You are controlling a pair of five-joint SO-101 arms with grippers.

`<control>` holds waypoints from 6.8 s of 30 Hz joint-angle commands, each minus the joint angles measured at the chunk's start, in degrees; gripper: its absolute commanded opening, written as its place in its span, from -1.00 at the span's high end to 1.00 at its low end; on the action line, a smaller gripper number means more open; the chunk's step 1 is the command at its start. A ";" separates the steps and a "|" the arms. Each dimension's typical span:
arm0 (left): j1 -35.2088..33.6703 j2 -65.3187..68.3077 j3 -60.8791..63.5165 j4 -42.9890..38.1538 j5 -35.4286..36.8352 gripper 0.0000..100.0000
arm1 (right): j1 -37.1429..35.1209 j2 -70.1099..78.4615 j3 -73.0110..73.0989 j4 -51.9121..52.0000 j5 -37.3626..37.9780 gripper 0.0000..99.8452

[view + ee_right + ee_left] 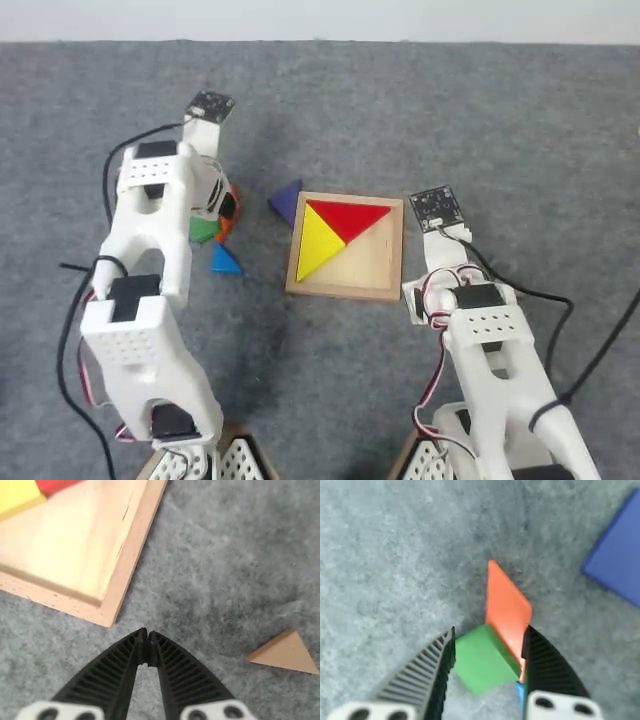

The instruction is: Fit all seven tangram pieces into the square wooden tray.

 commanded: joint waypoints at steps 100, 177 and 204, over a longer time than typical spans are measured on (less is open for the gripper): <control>10.02 -10.73 0.04 9.85 -3.78 0.65 | 0.75 -1.27 -0.44 -2.07 -0.62 0.98; 9.76 -15.38 15.96 -2.90 -6.15 0.68 | 0.84 -1.27 -0.44 -2.07 -0.62 0.98; 5.89 1.23 3.65 1.58 -6.15 0.70 | 0.84 -1.27 -0.44 -2.07 -0.62 0.98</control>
